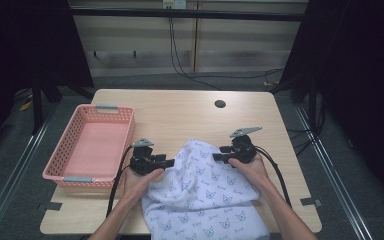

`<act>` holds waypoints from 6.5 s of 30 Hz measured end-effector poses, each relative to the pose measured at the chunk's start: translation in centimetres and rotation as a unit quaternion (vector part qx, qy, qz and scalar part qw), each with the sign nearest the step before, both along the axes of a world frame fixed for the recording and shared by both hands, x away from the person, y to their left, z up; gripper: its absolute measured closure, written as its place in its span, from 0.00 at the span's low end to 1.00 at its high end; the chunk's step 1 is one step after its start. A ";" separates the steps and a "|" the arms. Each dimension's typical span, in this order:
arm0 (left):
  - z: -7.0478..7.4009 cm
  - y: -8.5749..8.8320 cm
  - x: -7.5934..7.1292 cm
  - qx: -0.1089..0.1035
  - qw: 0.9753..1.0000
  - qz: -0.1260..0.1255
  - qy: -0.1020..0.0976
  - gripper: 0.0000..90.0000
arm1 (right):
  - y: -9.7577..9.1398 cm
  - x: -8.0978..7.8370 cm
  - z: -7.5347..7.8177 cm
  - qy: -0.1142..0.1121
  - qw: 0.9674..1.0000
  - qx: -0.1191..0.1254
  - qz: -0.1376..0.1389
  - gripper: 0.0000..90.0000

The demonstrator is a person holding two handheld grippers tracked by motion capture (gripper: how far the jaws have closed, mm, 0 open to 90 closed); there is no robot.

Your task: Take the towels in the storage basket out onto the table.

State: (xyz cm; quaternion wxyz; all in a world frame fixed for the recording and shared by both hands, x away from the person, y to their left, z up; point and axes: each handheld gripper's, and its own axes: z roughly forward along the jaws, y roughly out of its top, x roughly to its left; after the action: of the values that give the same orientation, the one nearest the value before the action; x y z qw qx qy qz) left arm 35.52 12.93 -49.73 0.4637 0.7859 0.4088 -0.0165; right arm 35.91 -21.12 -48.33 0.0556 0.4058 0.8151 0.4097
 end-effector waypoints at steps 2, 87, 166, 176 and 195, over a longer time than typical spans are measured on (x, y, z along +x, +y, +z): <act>-0.3 -0.7 0.2 0.024 0.999 -0.024 0.000 0.61 | 0.3 0.0 -0.1 0.005 1.000 0.000 0.006 0.73; 3.5 2.5 -10.9 -0.011 0.989 -0.135 -0.068 0.80 | -8.2 -12.4 1.5 -0.075 0.996 -0.030 -0.042 0.95; 4.0 1.7 -8.2 -0.008 0.992 -0.116 -0.048 0.91 | -6.2 -11.6 3.0 -0.047 0.998 0.046 0.022 0.78; 1.4 2.5 -8.4 0.034 0.995 -0.089 -0.033 0.67 | -4.7 -12.1 -1.4 -0.009 0.997 -0.051 0.050 0.62; -0.3 1.5 -6.4 0.097 0.992 -0.069 -0.046 0.72 | -9.2 -18.5 1.4 0.005 0.996 -0.017 0.089 0.90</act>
State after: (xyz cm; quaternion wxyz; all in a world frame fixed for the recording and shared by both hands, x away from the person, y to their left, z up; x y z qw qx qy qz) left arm 29.11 14.46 -50.01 0.4012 0.8534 0.3318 0.0273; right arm 17.37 -30.31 -46.90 0.0214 0.3325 0.8554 0.3966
